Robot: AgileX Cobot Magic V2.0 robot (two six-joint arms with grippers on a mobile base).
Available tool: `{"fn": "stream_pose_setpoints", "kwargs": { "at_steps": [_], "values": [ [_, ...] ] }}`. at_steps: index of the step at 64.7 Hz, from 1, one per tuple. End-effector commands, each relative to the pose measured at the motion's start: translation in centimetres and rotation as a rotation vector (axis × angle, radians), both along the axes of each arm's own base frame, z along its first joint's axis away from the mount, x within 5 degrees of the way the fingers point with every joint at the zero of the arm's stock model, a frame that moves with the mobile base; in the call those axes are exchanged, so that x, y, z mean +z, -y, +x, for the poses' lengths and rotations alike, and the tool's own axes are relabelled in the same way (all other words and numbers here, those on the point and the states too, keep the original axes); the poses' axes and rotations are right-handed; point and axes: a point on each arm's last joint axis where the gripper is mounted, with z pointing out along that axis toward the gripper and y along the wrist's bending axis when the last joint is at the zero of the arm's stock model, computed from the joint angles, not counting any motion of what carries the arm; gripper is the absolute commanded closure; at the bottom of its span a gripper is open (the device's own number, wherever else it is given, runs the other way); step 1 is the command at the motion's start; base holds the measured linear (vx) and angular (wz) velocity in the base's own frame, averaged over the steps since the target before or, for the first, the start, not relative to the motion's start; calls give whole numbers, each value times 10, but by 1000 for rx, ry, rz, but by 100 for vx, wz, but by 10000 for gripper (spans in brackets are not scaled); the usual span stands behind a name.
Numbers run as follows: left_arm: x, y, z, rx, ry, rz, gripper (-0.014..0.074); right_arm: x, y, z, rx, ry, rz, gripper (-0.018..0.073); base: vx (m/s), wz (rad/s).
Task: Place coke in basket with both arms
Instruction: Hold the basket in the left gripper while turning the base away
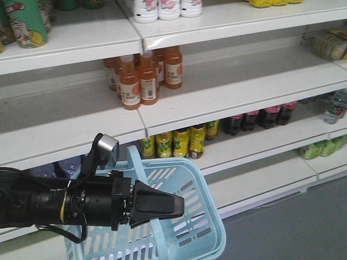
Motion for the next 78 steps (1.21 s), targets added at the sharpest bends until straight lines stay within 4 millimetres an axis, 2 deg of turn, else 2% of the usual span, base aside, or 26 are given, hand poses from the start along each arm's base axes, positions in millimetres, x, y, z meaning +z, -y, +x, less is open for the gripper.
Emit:
{"fn": "stream_pose_setpoints", "kwargs": {
  "at_steps": [1, 78],
  "values": [
    [33, 1, -12, -115, 47, -219, 603, 1, 0, -1, -5, 70, -13, 564, -4, -53],
    [33, 1, -12, -115, 47, -219, 603, 1, 0, -1, -5, 70, -13, 564, -4, -43]
  ]
}}
